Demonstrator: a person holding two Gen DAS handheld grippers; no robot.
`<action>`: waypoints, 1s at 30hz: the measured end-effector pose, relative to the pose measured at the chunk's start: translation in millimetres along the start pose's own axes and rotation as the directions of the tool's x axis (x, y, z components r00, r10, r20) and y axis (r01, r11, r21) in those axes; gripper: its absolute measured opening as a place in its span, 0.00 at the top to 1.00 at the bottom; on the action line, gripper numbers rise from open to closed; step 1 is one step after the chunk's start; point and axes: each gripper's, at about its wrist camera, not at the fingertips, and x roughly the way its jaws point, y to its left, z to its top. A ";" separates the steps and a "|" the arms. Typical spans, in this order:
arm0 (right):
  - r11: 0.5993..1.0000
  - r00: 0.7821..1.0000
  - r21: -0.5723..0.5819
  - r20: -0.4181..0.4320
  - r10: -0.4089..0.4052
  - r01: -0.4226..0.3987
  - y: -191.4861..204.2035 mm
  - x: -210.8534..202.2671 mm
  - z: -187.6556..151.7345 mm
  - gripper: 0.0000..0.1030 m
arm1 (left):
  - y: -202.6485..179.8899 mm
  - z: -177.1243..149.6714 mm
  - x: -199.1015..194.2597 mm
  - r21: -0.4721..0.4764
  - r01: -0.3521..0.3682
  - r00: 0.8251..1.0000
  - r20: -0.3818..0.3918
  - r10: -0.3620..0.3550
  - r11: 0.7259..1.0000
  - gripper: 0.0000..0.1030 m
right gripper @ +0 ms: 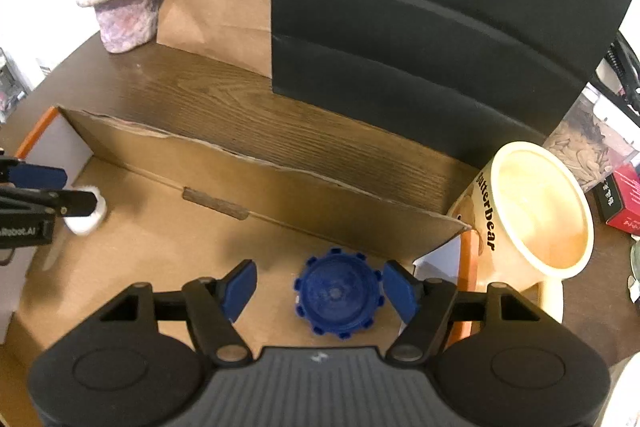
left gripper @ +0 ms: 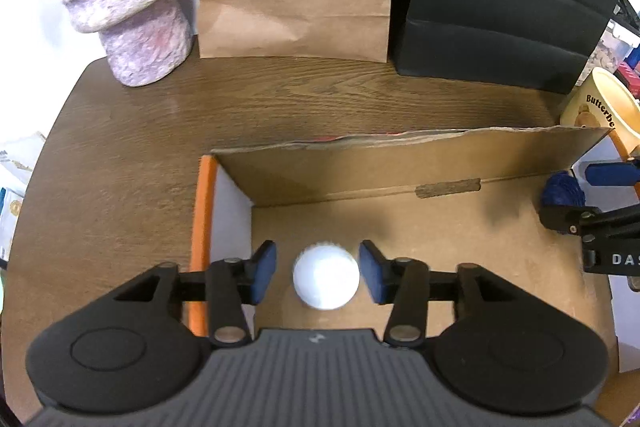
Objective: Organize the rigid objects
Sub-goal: 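Open both tools to release the caps into the box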
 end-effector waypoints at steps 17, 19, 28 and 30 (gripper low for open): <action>0.999 0.973 0.005 0.228 -0.039 0.039 15.7 -183.3 -37.7 0.23 | -1.5 -40.4 -179.8 -0.001 -0.007 0.979 0.204 0.007 1.000 0.29; 0.999 0.958 0.006 0.286 -0.035 0.035 18.3 -207.4 -50.9 0.18 | -2.0 -53.0 -200.4 0.000 -0.012 0.969 0.246 0.011 1.000 0.23; 0.999 0.894 0.033 0.446 -0.035 0.023 34.7 -256.5 -117.3 0.12 | -17.3 -117.8 -252.2 -0.022 -0.041 0.902 0.430 0.046 0.999 0.19; 0.999 0.867 0.032 0.497 -0.032 0.018 37.9 -262.4 -131.0 0.12 | -17.2 -129.8 -259.0 -0.029 -0.035 0.879 0.474 0.045 0.999 0.19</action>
